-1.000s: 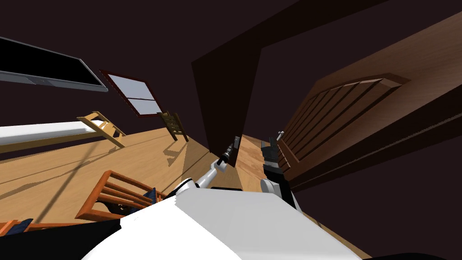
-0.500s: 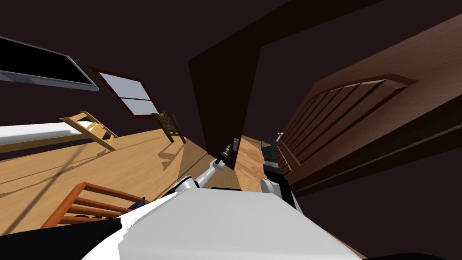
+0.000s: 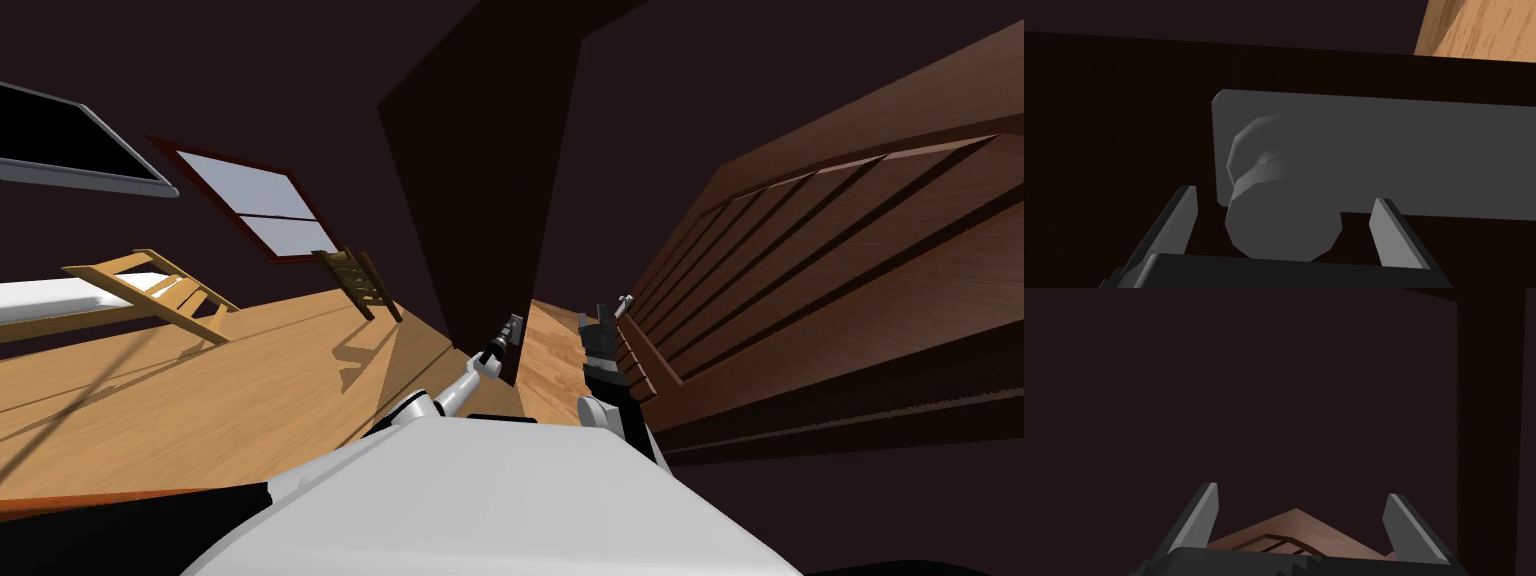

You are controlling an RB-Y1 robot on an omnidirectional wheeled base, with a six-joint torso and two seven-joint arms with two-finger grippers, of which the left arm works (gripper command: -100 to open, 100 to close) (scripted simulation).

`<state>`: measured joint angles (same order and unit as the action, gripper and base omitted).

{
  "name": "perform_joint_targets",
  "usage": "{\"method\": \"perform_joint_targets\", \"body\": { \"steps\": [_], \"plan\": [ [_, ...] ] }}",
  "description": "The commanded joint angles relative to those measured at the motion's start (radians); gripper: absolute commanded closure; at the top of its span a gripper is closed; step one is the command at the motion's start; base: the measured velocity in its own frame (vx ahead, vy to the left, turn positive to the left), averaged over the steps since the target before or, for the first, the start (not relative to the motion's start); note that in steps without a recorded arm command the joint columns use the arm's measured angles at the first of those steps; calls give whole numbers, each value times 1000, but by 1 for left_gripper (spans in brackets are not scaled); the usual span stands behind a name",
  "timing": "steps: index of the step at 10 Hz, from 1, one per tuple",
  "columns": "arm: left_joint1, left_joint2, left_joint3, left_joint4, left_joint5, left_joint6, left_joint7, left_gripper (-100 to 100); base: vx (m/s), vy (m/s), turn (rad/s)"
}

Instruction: Push the door open

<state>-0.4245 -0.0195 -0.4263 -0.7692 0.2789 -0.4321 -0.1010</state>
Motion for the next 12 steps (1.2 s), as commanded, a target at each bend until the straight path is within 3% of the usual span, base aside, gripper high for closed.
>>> {"method": "perform_joint_targets", "body": {
  "steps": [1, 2, 7, 8, 12],
  "plan": [
    [0, 0, 0, 0, 0, 0, 0, -100, 73, -34, 0],
    [0, 0, 0, 0, 0, 0, 0, 100, 0, 0, 0],
    [0, 0, 0, 0, 0, 0, 0, 100, -8, 5, -6],
    [-7, 17, 18, 0, 3, -2, -4, 100, 90, -113, 30],
    [-9, 47, 55, 8, 8, -4, -12, 100, 138, -138, 45]
  ]
}}
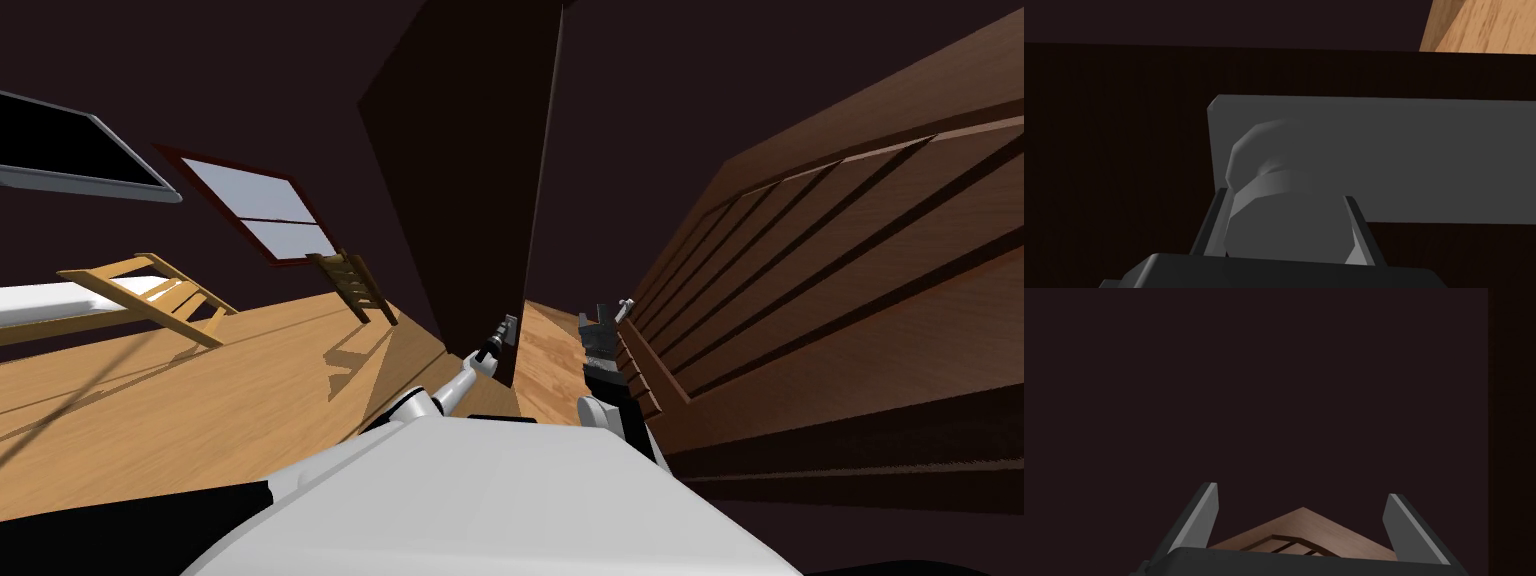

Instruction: Push the door open

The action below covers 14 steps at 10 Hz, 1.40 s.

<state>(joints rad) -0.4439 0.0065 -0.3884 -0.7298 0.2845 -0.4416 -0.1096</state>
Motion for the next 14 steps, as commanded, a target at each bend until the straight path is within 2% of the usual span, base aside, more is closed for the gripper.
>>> {"method": "perform_joint_targets", "body": {
  "steps": [1, 2, 3, 4, 6, 7, 11, 12, 14],
  "plan": [
    [10, 21, 17, -32, 2, 5, -4, 100, 105, -142, 33],
    [10, 21, 17, -32, 2, 5, -4, 100, 59, -54, 11],
    [9, 33, 37, -27, 5, 4, -9, 100, 111, -97, 71],
    [8, 37, 45, -26, 6, 3, -10, 100, 123, -151, 75],
    [8, 37, 45, -22, 6, 3, -10, 100, 67, -45, 43],
    [-6, 43, 40, 1, 10, -10, -2, -100, -109, 39, 34],
    [-5, 40, 35, -6, 16, -4, 4, -100, -195, 16, 22],
    [-4, 35, 34, -8, 18, -2, 5, -100, -225, 30, 20],
    [-4, 10, 30, -13, 22, 2, 9, -100, -250, 19, 25]
  ]
}}
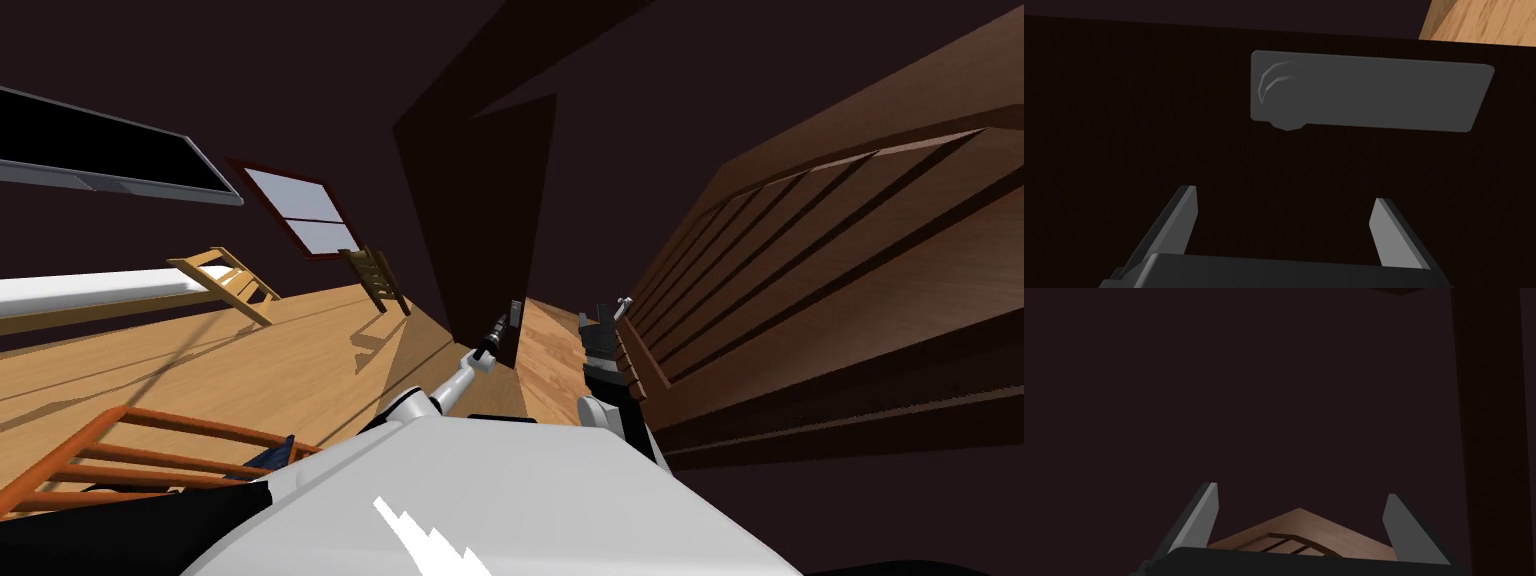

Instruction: Push the door open

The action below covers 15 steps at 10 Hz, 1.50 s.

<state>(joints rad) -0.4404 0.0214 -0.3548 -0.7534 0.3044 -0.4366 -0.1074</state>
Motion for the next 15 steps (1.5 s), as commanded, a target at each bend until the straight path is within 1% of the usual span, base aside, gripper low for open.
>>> {"method": "perform_joint_targets", "body": {
  "steps": [1, 2, 5, 7, 9, 10, 11, 12, 15],
  "plan": [
    [0, 0, 0, 0, 0, 0, 0, -100, -101, 6, 1],
    [1, 15, 3, 0, 0, -1, -2, -100, 76, -38, -36],
    [1, 24, 8, 3, 0, -7, -4, -100, 189, -87, -17],
    [1, 21, 12, 6, 0, -11, -6, -100, 198, -67, -23],
    [1, 11, 16, 8, 0, -15, -7, -100, 171, -44, -23],
    [1, 3, 17, 9, 0, -17, -7, -100, 163, -54, -21],
    [0, 8, 16, 9, 0, -15, -7, -100, 71, -26, 0],
    [0, 8, 16, 9, 0, -15, -7, 100, -11, 4, 3],
    [0, 8, 16, 9, 0, -15, -7, 100, -20, 8, -2]
  ]
}}
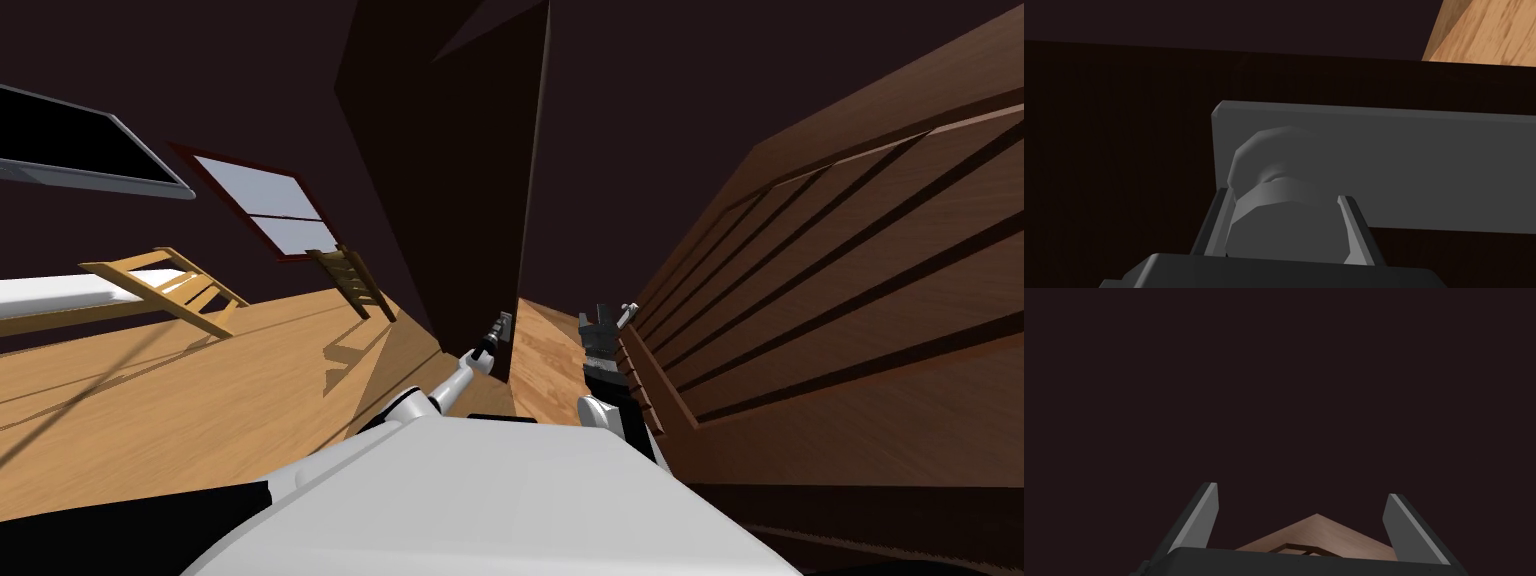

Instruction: Push the door open

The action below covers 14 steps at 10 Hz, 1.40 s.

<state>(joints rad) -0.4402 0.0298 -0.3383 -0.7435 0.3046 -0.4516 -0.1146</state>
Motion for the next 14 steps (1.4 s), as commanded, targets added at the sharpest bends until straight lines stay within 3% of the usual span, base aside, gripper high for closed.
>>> {"method": "perform_joint_targets", "body": {
  "steps": [1, 7, 11, 14],
  "plan": [
    [0, 0, 0, -1, 0, 0, 0, 100, -8, 2, 2],
    [0, 24, 37, 8, 10, -1, -8, 100, 115, -86, 31],
    [-3, 47, 88, 18, 23, -3, -19, 100, 173, -158, 59],
    [-3, 47, 88, 18, 23, -3, -19, 100, 65, -35, 12]
  ]
}}
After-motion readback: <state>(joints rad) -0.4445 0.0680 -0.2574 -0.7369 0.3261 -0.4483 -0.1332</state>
